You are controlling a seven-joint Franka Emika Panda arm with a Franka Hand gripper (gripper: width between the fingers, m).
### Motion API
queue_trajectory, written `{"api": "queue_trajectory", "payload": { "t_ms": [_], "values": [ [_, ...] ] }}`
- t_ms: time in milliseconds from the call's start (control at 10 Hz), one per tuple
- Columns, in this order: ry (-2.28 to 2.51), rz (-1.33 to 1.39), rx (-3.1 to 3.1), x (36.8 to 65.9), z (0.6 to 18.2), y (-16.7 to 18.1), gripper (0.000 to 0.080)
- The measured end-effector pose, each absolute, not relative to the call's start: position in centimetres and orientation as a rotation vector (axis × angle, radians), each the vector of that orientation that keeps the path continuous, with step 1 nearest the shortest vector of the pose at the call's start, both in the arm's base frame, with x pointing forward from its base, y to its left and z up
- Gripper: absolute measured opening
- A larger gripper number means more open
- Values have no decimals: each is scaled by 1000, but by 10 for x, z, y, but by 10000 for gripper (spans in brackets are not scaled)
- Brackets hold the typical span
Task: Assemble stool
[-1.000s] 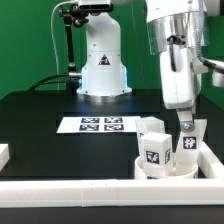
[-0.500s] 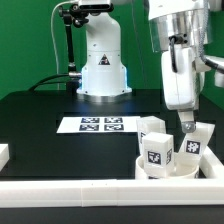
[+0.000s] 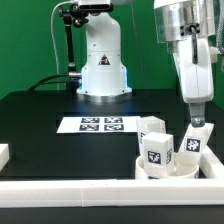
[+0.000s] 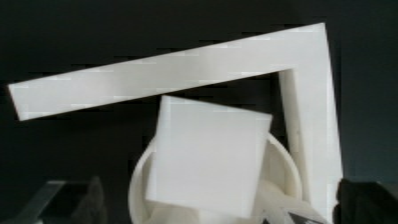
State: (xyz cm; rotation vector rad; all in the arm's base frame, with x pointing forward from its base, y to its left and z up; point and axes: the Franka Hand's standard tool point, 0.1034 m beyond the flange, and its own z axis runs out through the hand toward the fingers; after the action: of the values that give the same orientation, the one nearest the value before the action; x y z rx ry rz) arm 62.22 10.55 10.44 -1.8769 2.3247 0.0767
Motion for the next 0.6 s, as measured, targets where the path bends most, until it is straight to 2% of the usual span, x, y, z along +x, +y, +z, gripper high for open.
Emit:
{"api": "queue_trajectory", "payload": {
  "t_ms": [600],
  "values": [
    [1662, 7, -2556, 621, 105, 106, 649]
  ]
}}
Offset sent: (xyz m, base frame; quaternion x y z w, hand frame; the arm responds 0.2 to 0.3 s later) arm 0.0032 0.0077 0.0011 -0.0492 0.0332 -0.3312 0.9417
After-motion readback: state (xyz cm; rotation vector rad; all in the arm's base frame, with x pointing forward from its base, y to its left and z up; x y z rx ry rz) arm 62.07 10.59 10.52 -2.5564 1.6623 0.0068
